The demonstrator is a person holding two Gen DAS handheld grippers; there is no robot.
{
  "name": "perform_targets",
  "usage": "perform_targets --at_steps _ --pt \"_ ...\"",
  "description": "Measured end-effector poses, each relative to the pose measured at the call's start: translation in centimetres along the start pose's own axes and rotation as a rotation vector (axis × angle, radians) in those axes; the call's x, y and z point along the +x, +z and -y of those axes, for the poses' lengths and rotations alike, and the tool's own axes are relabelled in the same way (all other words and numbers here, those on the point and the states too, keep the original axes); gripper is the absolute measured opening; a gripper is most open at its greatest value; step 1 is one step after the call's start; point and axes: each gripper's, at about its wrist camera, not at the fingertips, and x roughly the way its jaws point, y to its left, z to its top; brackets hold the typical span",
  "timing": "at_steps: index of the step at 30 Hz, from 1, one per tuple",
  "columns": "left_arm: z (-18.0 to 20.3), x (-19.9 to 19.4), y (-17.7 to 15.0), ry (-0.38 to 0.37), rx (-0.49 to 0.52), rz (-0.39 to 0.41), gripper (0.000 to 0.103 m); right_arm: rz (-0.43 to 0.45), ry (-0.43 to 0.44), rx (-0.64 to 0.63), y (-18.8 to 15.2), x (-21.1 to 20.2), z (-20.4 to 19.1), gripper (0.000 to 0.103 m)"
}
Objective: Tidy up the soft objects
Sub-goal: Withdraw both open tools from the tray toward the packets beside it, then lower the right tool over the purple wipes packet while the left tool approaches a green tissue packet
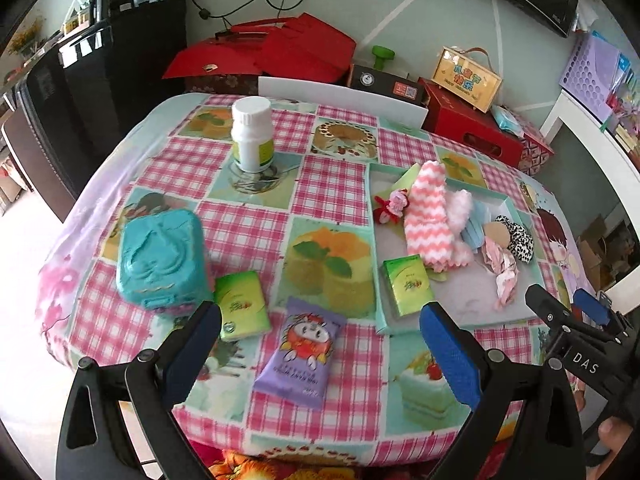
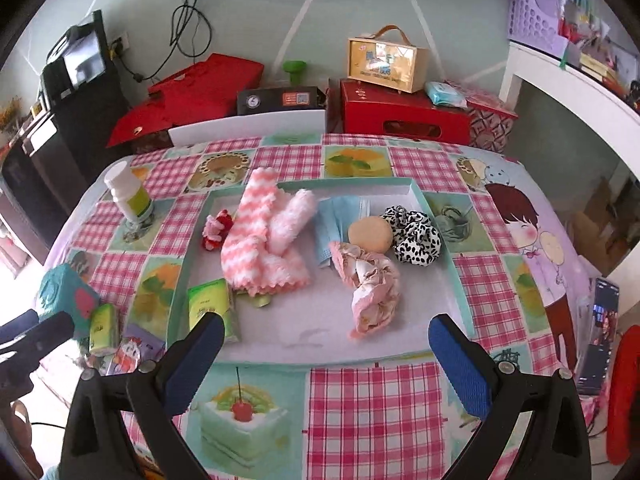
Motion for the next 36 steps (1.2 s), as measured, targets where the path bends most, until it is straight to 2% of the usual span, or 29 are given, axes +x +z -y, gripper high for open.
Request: perform_targets --at_steps 3,8,13,18,26,36 --pt "-0.9 -0.6 -0.5 0.002 -0.011 0.002 0.099 -0.019 -0.004 -0.046 -0.3 -0.1 -0.9 0.103" --pt "-2.8 -1.4 -1.4 -0.009 -0.041 0.008 0.099 -0.011 0.097 -0.043 -1.0 -0.6 -1.9 0.103" --pt "-4.8 -1.4 -2.1 0.005 -0.075 -0.001 0.099 -0.027 0.106 -0.058 -1.6 -0.3 -3.4 0.103" --pt "-7.4 -1.1 -2.6 -0.055 -0.158 -0.007 0.099 -0.041 0.114 -0.083 -2.1 0.1 -4.8 0.103" --pt "-10.0 -0.2 -3.0 -0.026 -0.201 0.004 0.1 -0.008 0.143 -0.142 -2.8 0.0 -8.1 0.103" --pt "-12.0 1.5 -3.8 -0.004 -0.228 -0.018 0.1 -0.058 0.242 -0.241 -3.9 0.9 -13.2 0.103"
